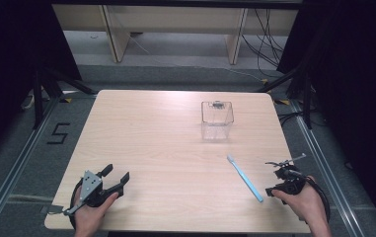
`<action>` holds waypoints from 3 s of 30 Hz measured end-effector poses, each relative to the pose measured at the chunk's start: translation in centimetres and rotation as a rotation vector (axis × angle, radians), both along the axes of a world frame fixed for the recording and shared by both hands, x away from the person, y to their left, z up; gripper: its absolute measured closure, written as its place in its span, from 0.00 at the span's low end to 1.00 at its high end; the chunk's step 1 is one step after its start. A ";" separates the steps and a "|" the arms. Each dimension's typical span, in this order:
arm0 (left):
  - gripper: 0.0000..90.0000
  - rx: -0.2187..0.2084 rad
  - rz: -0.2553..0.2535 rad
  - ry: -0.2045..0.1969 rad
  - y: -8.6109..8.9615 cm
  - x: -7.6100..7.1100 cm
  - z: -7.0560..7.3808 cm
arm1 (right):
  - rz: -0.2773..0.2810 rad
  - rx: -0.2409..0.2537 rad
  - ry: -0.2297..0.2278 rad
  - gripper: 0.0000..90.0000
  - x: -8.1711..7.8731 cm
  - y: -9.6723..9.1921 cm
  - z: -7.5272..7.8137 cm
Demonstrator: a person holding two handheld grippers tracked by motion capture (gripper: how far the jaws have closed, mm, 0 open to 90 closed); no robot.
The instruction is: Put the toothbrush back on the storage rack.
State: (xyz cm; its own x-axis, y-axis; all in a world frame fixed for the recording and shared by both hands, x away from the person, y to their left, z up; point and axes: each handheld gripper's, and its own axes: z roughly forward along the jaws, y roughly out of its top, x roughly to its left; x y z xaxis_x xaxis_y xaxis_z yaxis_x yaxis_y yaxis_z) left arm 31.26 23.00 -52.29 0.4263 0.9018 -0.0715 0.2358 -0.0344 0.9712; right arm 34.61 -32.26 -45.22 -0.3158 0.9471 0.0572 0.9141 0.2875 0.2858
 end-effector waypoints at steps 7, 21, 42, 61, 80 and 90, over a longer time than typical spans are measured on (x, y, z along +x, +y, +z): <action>0.31 -0.003 0.000 0.012 -0.1 0.4 0.0 | 0.088 -0.054 0.067 0.64 1.4 0.3 -0.5; 0.31 -0.019 -0.018 -0.001 -0.1 0.3 -0.1 | 0.198 -0.116 0.130 0.72 3.9 3.7 0.0; 0.31 -0.016 -0.017 -0.003 -0.1 0.3 -0.1 | 0.232 -0.173 0.232 0.76 6.2 7.0 -1.0; 0.31 -0.006 -0.012 0.012 -0.1 0.2 0.0 | 0.210 -0.204 0.253 0.81 6.5 8.3 -1.9; 0.31 -0.010 -0.015 0.014 0.0 0.2 0.0 | 0.207 -0.177 0.235 0.79 9.3 9.2 -1.9; 0.31 -0.011 -0.015 0.015 0.0 0.2 0.0 | 0.199 -0.183 0.258 0.81 10.0 9.8 -1.9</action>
